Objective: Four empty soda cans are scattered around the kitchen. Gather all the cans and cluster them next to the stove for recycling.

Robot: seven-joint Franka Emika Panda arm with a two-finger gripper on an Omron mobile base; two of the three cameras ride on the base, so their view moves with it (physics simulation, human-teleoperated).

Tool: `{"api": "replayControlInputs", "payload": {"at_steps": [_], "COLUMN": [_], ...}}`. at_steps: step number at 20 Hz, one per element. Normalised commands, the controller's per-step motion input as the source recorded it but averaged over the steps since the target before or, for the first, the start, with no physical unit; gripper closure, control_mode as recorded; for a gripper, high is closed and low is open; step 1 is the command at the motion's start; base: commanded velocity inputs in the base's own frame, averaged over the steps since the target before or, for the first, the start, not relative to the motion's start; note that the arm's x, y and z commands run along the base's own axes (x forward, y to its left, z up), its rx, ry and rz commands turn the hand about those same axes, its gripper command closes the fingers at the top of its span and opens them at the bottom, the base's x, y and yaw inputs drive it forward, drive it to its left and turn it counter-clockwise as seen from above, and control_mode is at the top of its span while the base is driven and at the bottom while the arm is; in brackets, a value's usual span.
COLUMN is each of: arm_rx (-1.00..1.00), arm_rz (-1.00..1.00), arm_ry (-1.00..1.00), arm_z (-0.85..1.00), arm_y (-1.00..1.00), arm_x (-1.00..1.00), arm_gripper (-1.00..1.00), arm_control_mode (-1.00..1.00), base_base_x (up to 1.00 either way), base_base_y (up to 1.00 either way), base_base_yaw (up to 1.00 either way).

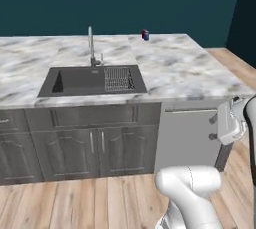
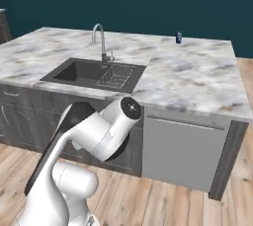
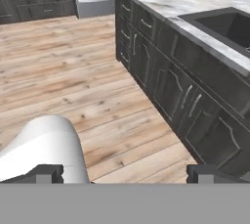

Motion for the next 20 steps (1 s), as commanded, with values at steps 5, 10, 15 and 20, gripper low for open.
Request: {"api": "replayControlInputs", "payload": {"at_steps": [5,10,15,20], "arm_rx": [0.0,0.0,0.0,0.0], "arm_rz": [0.0,0.0,0.0,0.0], "arm_ry": [0.0,0.0,0.0,0.0], "arm_z": [0.0,0.0,0.0,0.0], "arm_y": [0.0,0.0,0.0,0.0], "arm_x": [0.0,0.0,0.0,0.0], "arm_gripper": [-1.0,-1.0,-1.0,-1.0], "arm_control_mode": [1.0,1.0,1.0,1.0], "base_base_x": [0.05,0.09,0.19,0.51], "base_base_y": [-0.81,-0.81,-0.85,-0.96], "base_base_yaw": [-0.3,-0.29,-0.24,-0.08]}}
